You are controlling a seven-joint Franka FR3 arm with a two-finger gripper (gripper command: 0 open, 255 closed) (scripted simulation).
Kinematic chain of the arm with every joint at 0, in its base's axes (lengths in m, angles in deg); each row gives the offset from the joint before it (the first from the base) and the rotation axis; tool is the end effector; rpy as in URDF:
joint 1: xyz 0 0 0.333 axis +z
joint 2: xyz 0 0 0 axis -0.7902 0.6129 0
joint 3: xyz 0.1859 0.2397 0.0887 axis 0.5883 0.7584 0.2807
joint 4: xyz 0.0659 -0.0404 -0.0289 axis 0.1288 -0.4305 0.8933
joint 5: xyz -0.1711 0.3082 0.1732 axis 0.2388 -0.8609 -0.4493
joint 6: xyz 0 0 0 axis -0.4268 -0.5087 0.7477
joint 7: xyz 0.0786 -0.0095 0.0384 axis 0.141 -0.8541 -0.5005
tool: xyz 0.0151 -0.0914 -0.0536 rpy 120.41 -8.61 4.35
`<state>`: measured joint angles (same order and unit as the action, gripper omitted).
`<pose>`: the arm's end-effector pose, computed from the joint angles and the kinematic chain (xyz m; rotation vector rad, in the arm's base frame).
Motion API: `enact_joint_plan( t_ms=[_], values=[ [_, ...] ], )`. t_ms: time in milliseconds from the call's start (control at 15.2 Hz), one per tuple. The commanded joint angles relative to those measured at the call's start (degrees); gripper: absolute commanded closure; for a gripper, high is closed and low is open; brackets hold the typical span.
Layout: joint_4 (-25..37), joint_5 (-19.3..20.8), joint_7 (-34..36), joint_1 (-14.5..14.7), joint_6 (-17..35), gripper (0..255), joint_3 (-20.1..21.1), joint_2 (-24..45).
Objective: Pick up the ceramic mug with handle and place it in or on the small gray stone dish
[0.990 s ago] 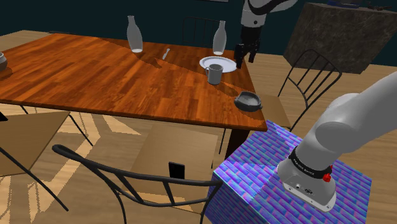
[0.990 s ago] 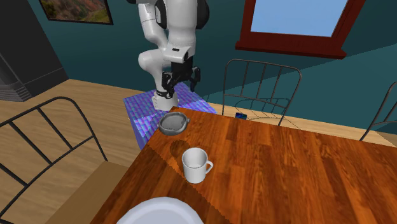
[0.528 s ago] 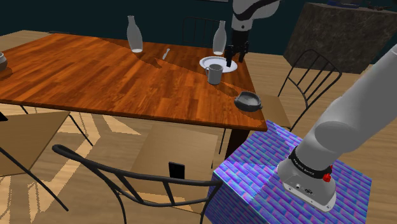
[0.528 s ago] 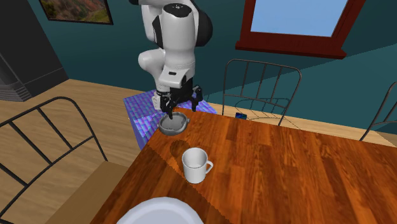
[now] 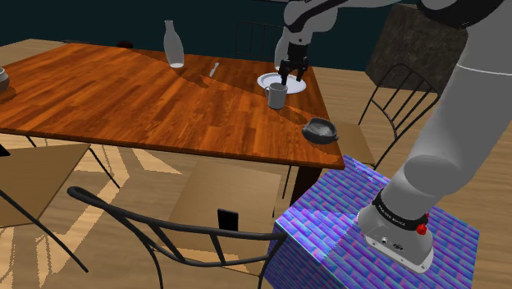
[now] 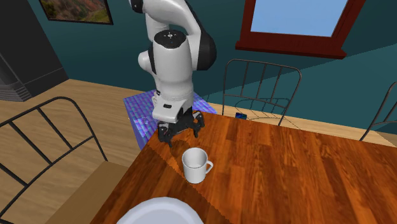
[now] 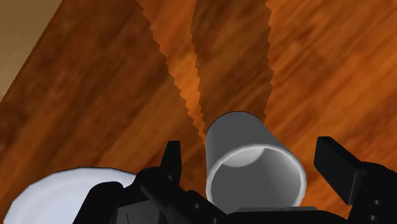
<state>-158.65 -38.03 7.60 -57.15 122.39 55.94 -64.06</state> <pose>0.5712 -0.1712 0.4160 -3.0990 0.1809 0.0309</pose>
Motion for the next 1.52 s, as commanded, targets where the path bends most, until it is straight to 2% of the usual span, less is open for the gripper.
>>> enact_joint_plan(
  t_ms=[0, 198, 726, 1254, 1320, 1452],
  values=[
    [4.54, -1.98, -1.27, -0.95, 0.38, 0, -0.18, 4.86],
    [12.03, -4.58, -2.64, -2.65, -0.27, 0, -0.03, 11.7],
    [9.14, -5.32, -3.12, -2.65, 4.69, 0, 0.42, 13.82],
    [9.16, -5.32, -3.12, -2.65, 4.67, 0, 0.42, 13.83],
    [9.16, -5.32, -3.12, -2.65, 4.67, 255, 0.42, 13.83],
    [9.16, -5.32, -3.12, -2.65, 4.67, 255, 0.42, 13.83]
  ],
)
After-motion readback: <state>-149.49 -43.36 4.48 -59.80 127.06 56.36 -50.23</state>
